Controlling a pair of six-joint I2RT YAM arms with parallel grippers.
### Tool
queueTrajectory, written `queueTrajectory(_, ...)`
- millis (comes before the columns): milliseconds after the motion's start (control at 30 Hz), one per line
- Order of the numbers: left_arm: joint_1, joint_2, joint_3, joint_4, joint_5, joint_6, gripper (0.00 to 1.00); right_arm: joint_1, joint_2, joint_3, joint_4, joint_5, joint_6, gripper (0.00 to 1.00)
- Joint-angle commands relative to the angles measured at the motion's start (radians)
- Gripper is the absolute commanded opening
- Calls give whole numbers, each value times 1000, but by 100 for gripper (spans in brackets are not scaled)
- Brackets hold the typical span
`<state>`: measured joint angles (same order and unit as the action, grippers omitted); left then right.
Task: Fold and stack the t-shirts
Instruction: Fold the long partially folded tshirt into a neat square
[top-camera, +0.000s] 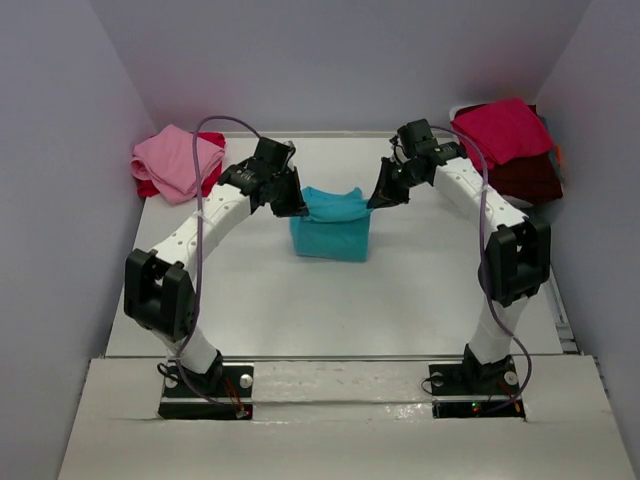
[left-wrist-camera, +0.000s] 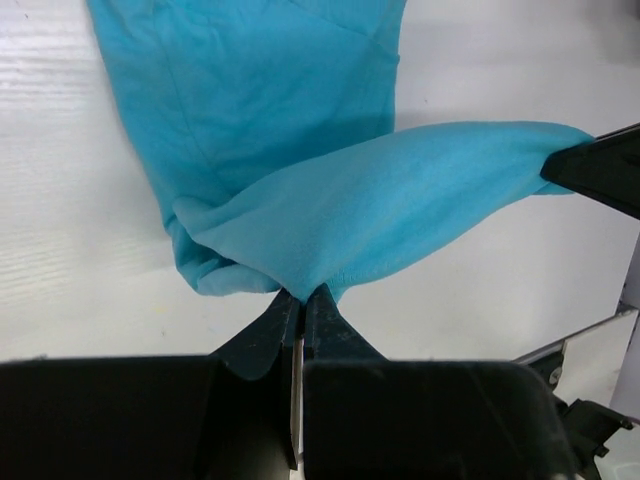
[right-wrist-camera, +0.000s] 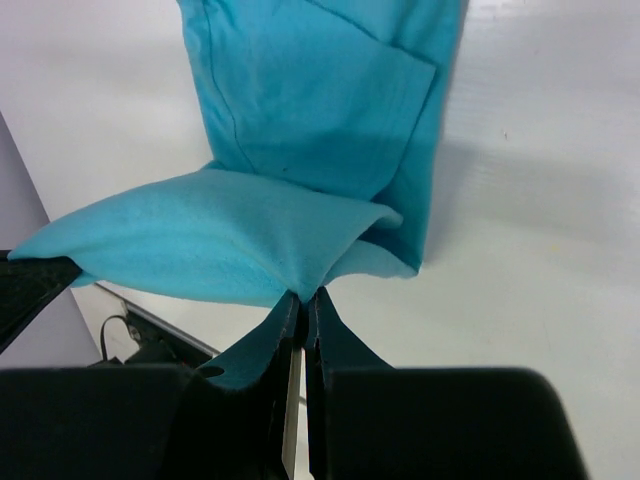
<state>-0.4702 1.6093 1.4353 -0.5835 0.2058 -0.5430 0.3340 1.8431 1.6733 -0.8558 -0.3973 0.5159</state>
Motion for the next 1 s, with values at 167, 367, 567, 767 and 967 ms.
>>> queueTrajectory(167,45,172,212,-6,-5,89,6,-26,174,321,-43,55,-25,7)
queueTrajectory(367,91,285,307,-4,-12,107,6,-46,323,480,-52,57,-19,7)
queueTrajectory(567,122,362,404,-16,-16,112,6,-55,445,577,-29,31,-10,7)
queueTrajectory(767,133,391,430,8,-26,110,6,-55,536,715,-28,17,13,7)
queueTrajectory(967,162,437,470,46,-84,103,6,-55,623,831,44,18,41,19)
